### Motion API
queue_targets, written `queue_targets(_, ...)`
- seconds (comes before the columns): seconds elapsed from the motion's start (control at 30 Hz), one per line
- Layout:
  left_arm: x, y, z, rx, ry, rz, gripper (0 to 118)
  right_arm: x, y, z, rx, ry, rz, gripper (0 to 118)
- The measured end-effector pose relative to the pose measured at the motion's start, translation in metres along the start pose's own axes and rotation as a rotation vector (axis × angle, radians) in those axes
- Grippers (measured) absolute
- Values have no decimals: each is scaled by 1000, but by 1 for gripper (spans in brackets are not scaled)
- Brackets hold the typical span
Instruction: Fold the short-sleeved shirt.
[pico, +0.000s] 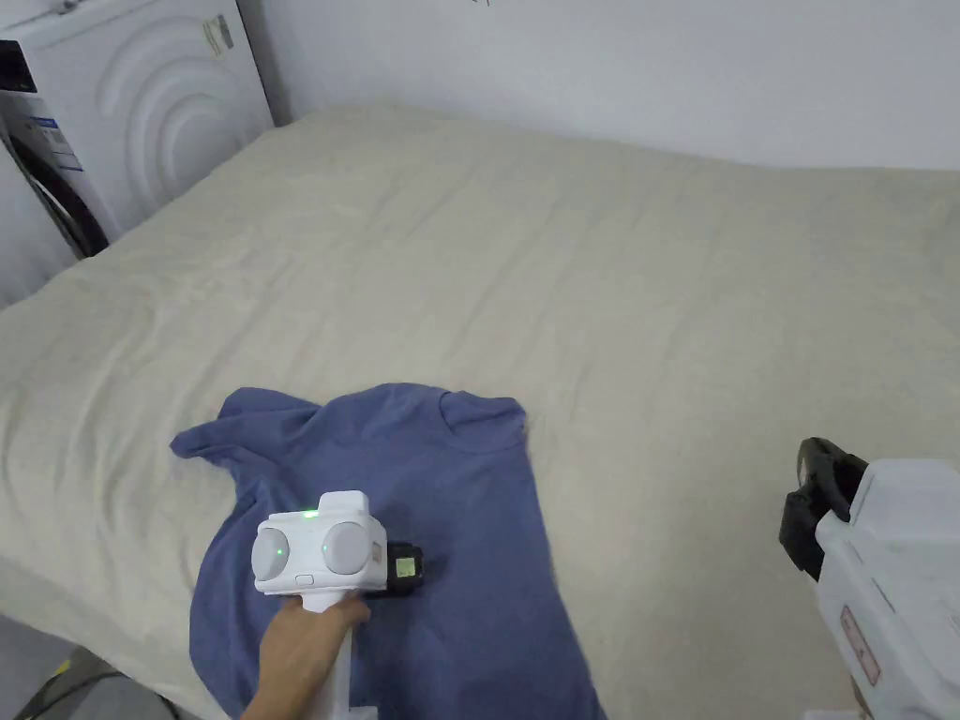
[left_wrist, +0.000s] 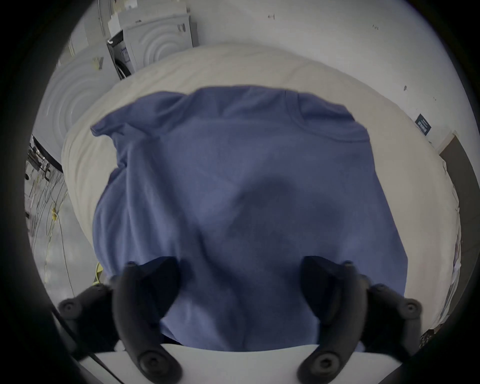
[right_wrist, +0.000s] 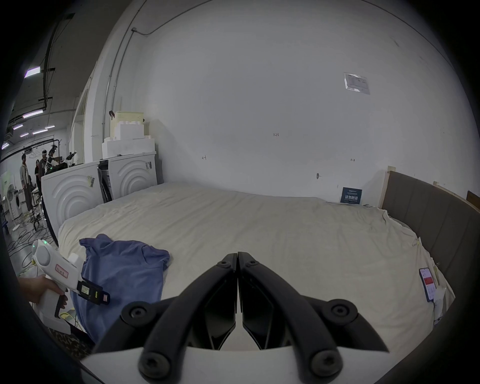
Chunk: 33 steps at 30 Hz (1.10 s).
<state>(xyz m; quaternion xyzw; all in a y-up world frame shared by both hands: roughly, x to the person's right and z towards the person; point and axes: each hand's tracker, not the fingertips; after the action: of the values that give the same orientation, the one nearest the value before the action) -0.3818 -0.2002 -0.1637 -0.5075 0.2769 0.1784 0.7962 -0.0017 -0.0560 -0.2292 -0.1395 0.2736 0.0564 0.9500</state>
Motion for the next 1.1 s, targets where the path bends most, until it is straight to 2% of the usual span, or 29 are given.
queue_targets(0.1, 2, 3, 1, -5, 2, -4, 72, 9, -5, -1, -9, -11, -11, 0)
queue_targets(0.17, 3, 3, 7, -15, -33, -10, 69, 13, -7, 0, -9, -19, -19, 0)
queue_targets(0.23, 6, 2, 10, -5, -31, -42, 41, 15, -8, 4, -11, -23, -26, 0)
queue_targets(0.3, 5, 0, 11, 11, -31, -67, 1, 18, -9, 6, -11, -26, -31, 0)
queue_targets(0.57, -24, 5, 59, 121, -227, 52, 0, 40, -9, 24, 14, -52, -49, 0)
queue_targets(0.73, -21, 22, 100, 197, -353, 106, 0, 56, -8, 45, 36, -83, -66, 0)
queue_targets(0.9, 32, 46, 142, 294, -400, -41, 0, 73, -6, 70, 59, -133, -84, 0)
queue_targets(1.1, 125, 70, 197, 367, -531, -187, 0, 98, -3, 98, 91, -205, -95, 0)
